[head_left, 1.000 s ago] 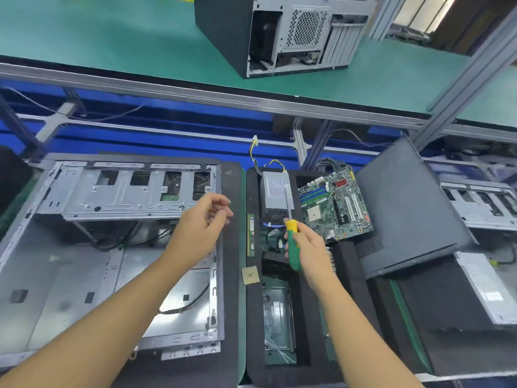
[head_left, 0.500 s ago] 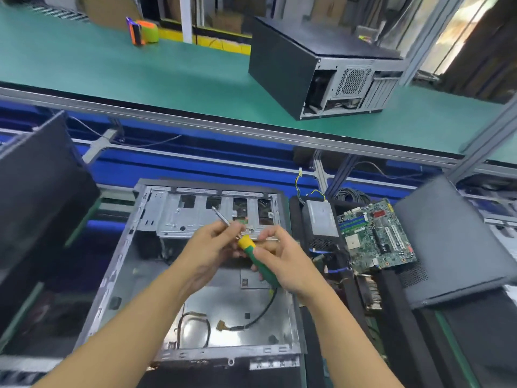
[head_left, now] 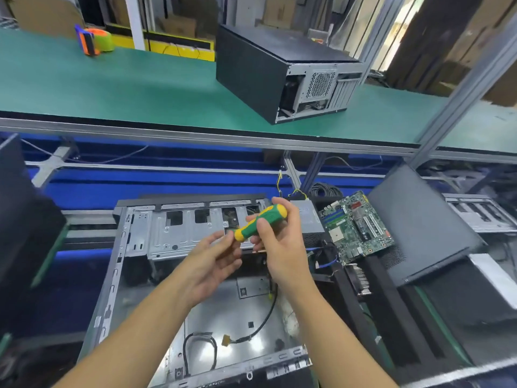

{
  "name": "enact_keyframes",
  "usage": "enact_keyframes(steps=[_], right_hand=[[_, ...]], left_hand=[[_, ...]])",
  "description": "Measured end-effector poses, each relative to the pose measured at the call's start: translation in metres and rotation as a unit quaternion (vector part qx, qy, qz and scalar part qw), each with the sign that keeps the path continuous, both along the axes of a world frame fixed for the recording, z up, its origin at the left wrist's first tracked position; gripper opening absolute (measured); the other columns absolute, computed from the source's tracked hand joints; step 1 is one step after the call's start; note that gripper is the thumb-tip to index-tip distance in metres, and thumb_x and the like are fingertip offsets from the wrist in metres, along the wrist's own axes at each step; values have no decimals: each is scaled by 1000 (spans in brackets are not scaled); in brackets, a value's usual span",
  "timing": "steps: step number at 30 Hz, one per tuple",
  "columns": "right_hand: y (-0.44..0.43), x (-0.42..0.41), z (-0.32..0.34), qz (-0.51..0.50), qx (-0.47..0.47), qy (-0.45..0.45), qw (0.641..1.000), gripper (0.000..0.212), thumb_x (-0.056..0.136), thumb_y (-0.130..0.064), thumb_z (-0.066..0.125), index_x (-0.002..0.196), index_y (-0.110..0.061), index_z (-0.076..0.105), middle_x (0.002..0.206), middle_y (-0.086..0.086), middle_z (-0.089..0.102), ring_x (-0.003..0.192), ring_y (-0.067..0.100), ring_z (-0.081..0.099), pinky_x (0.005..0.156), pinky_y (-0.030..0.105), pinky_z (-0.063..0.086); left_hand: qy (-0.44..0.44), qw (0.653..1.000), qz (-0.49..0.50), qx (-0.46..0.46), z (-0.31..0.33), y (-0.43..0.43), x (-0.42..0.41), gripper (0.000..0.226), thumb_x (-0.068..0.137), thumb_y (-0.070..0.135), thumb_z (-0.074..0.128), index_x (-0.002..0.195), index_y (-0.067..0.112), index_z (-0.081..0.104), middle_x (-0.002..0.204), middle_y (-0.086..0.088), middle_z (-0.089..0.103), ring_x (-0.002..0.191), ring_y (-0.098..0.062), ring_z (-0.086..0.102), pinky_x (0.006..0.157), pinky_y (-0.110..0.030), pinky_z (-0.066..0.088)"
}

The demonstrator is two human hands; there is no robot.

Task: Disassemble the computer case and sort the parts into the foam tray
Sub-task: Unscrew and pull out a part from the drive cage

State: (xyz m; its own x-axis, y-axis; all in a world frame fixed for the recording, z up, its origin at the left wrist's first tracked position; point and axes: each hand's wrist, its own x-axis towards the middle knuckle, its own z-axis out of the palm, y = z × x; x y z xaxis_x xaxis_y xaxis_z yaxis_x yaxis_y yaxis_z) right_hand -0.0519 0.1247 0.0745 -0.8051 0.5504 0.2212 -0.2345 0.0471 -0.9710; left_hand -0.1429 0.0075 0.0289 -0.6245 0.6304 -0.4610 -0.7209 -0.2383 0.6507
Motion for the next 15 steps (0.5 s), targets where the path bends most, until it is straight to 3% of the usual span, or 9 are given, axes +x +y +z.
enact_keyframes(steps=[2, 4, 5, 7, 9, 12, 15], right_hand=[[13, -5, 11, -31, 37, 8, 999, 34, 97, -25, 59, 128, -32, 45, 99, 12, 69, 72, 16, 61, 65, 25, 51], [32, -11, 24, -44, 76, -1, 996, 33, 96, -30, 56, 126, -37, 44, 94, 8, 69, 72, 17, 61, 64, 28, 51], [42, -15, 30, -41, 96, -16, 994, 32, 95, -31, 55, 124, -40, 43, 94, 9, 67, 71, 19, 60, 63, 30, 50], [57, -26, 36, -22, 131, -63, 989, 30, 93, -30, 54, 115, -46, 42, 95, 12, 67, 69, 15, 62, 62, 27, 51], [64, -40, 34, -2, 141, -93, 986, 26, 93, -32, 54, 110, -45, 39, 90, 2, 67, 68, 11, 61, 64, 28, 53], [69, -57, 22, -12, 179, -96, 979, 27, 96, -35, 60, 108, -39, 37, 71, -15, 57, 58, 2, 58, 57, 19, 47], [73, -71, 16, -13, 229, -106, 968, 29, 98, -33, 59, 107, -43, 34, 71, -10, 55, 57, 1, 61, 56, 21, 46]], left_hand=[[63, 993, -33, -98, 1, 0, -6, 39, 87, 37, 71, 119, 26, 52, 81, -10, 77, 70, -23, 75, 57, -31, 59], [167, 962, -14, -216, -1, -4, -21, 34, 91, 42, 68, 118, 29, 52, 76, -7, 76, 65, -24, 74, 55, -34, 58], [238, 931, 2, -276, -2, -6, -31, 29, 92, 42, 67, 113, 29, 55, 75, -2, 76, 64, -21, 73, 59, -36, 58], [402, 837, 3, -370, -5, -6, -48, 13, 91, 39, 66, 101, 33, 60, 83, 9, 74, 77, -10, 70, 76, -38, 57], [526, 761, -49, -377, -9, 1, -57, 11, 91, 32, 68, 99, 36, 61, 103, 16, 67, 97, -5, 63, 90, -33, 50], [620, 678, -143, -368, -18, 15, -63, 32, 91, 27, 71, 121, 25, 63, 124, 9, 60, 119, -11, 52, 105, -32, 39], [624, 668, -125, -385, -28, 19, -64, 39, 88, 25, 74, 126, 21, 64, 121, 7, 60, 118, -17, 51, 105, -37, 38]])
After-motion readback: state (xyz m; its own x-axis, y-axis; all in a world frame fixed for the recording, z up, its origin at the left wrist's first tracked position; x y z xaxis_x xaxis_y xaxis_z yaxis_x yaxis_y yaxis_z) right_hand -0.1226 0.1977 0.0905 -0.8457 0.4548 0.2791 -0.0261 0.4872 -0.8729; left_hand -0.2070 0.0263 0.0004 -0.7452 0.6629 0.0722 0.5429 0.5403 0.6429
